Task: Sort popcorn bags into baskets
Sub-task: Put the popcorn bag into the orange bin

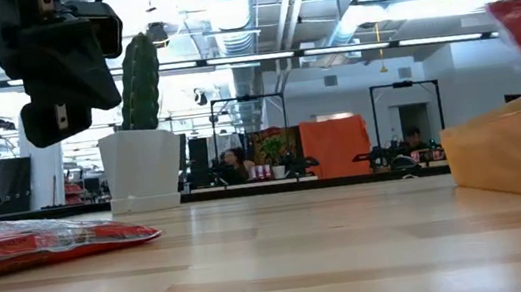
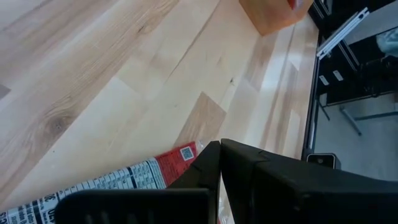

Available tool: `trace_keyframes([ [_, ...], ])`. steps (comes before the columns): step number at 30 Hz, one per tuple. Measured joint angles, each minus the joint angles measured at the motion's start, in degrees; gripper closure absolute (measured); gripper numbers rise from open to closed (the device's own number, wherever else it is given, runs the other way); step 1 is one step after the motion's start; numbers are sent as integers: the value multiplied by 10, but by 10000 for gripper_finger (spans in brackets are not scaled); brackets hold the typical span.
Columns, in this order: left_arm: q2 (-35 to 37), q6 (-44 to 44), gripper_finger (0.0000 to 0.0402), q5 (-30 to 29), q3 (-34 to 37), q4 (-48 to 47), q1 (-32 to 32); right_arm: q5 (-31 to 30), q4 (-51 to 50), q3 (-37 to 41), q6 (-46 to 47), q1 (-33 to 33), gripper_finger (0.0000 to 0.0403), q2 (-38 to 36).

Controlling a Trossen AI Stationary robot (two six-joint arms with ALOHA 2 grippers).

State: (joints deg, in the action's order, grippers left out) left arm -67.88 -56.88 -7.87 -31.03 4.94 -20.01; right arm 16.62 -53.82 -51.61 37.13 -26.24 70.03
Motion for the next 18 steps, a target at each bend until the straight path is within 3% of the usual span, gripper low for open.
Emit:
trace_keyframes([
  [11, 0, -2, 401, -8, 0, -2, 0, 12, 42, 40, 36, -14, 336, 0],
  [18, 0, 3, 393, -12, 0, -21, 0, 8, 32, 40, 36, 3, 234, 0],
])
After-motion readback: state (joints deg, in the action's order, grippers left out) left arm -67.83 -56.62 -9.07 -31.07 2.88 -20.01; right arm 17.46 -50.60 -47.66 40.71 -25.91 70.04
